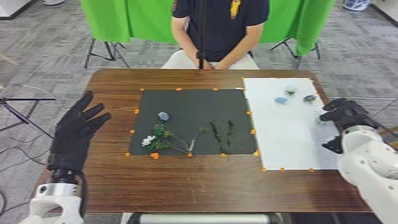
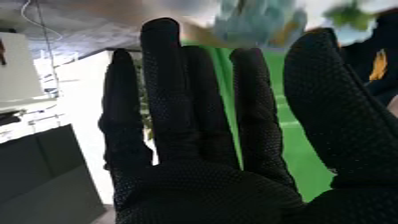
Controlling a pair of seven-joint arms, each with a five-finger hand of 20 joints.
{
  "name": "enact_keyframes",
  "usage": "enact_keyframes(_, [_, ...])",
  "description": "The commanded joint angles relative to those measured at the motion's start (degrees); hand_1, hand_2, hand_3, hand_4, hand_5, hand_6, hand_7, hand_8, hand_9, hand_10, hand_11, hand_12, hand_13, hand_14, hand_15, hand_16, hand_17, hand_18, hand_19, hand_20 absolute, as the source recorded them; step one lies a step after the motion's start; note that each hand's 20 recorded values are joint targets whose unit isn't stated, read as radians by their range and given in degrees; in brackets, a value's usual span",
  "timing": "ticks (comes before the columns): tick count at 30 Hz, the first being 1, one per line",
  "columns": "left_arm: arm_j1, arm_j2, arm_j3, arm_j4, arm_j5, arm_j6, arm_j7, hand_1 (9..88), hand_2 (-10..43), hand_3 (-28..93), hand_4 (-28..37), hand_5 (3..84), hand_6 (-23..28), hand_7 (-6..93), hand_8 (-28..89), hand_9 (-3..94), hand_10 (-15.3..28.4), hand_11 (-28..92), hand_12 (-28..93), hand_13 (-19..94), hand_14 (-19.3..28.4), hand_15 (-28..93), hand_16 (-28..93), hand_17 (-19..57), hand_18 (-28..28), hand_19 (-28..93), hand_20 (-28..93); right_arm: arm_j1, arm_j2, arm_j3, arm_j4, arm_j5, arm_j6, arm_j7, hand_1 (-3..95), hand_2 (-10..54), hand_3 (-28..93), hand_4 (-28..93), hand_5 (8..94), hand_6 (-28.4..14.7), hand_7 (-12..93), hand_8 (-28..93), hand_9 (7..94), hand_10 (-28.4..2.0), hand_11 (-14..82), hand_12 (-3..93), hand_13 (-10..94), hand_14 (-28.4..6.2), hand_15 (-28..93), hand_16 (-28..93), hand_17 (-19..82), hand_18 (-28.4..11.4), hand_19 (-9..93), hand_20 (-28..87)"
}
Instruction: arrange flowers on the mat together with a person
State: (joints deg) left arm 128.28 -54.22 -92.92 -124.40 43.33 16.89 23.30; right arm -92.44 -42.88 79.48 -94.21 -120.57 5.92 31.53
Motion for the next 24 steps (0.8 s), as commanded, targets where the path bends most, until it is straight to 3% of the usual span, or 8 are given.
enact_keyframes(1, [0.17, -0.11, 0.51, 0.42, -0.68, 0.05, 0.02, 23.2, 5.0, 78, -28.3, 34.5, 2.3, 10.9, -10, 32.8, 15.9, 20, 9, 25, 23.6, 41, -6, -10.0, 23.4, 45, 14, 1.74, -1.23, -2.73, 1.10, -3.86, -3.29, -0.15, 39.5, -9.4, 79, -27, 52.6, 5.4, 23, -16, 53.4, -12.4, 18.5, 14.5, 56, -11.4, 47, 11, 22, -23.6, 66, 18])
enact_keyframes(6, [0.16, -0.11, 0.48, 0.40, -0.55, -0.07, -0.23, 23.2, 5.0, 78, -28.3, 34.4, 2.4, 11.0, -10, 32.8, 15.9, 20, 9, 25, 23.6, 41, -6, -10.0, 23.4, 45, 13, 1.78, -0.94, -5.31, 2.43, -7.78, -3.31, -0.42, 43.6, -9.5, 77, -28, 57.9, 6.3, 24, -17, 57.2, -11.5, 18.9, 14.5, 59, -10.2, 43, 12, 24, -22.8, 65, 17])
enact_keyframes(10, [0.02, -0.29, 0.44, 0.41, -0.40, -0.30, -0.83, 23.2, 5.0, 78, -28.3, 34.1, 2.6, 11.1, -10, 32.7, 16.0, 20, 9, 25, 23.6, 41, -6, -10.0, 23.4, 45, 13, 0.96, -0.90, -6.54, 3.52, -9.25, -1.22, -1.43, 53.9, -9.5, 67, -28, 66.3, 5.8, 26, -8, 64.3, -10.1, 20.7, 14.8, 64, -7.0, 37, 22, 29, -19.8, 66, 16])
enact_keyframes(12, [0.12, -0.39, 0.30, 0.37, -0.37, -0.39, -1.03, 23.2, 5.0, 79, -28.3, 34.1, 2.6, 11.2, -10, 32.7, 16.0, 20, 9, 25, 23.6, 41, -6, -10.0, 23.3, 45, 13, 0.50, -0.95, -7.12, 4.00, -9.40, 1.06, -1.68, 58.5, -9.5, 65, -28, 71.6, 5.2, 26, -6, 73.2, -8.8, 13.3, 24.6, 69, -4.4, 34, 28, 33, -14.4, 64, 15])
enact_keyframes(13, [0.01, -0.50, 0.24, 0.37, -0.27, -0.43, -1.27, 23.2, 5.0, 78, -28.3, 34.1, 2.6, 11.2, -10, 32.7, 16.1, 20, 9, 25, 23.6, 41, -6, -10.0, 23.3, 45, 13, 0.38, -0.90, -7.32, 4.28, -9.54, 2.08, -1.93, 62.6, -9.5, 64, -28, 76.4, 4.9, 25, -3, 80.3, -7.8, 10.1, 30.2, 73, -2.7, 31, 33, 36, -9.3, 70, 12])
enact_keyframes(16, [0.00, -0.56, 0.15, 0.31, -0.16, -0.51, -1.58, 23.2, 5.0, 78, -28.3, 34.0, 2.7, 11.2, -10, 32.6, 16.1, 20, 9, 25, 23.6, 41, -6, -10.0, 23.3, 45, 13, -0.12, -0.79, -7.41, 4.22, -8.55, 4.66, -1.85, 66.8, -9.5, 62, -28, 80.7, 4.5, 24, -1, 85.4, -6.3, 8.4, 33.3, 78, -1.4, 29, 37, 37, -2.4, 85, -2])
enact_keyframes(22, [0.18, -0.77, -0.15, 0.17, 0.05, -0.60, -2.04, 23.1, 5.0, 79, -28.3, 34.0, 2.7, 11.3, -10, 32.6, 16.1, 21, 9, 25, 23.7, 41, -6, -9.9, 23.3, 45, 13, 0.10, -0.25, -7.63, 3.15, -8.19, 9.75, -0.87, 69.7, -9.5, 60, -28, 82.4, 4.4, 23, 0, 86.7, -5.6, 8.3, 34.1, 80, -0.6, 28, 39, 39, 1.2, 92, -7])
enact_keyframes(24, [0.38, -0.50, 0.01, 0.21, -0.18, -0.34, -1.48, 23.1, 4.9, 79, -28.3, 34.0, 2.8, 11.4, -10, 32.6, 16.1, 20, 9, 24, 23.7, 41, -6, -9.9, 23.2, 45, 13, 0.18, -0.04, -7.56, 1.94, -8.59, 11.57, -0.24, 70.1, -9.5, 60, -28, 82.8, 4.3, 22, 0, 87.0, -5.5, 8.4, 34.2, 81, -0.6, 28, 40, 39, 1.1, 92, -7])
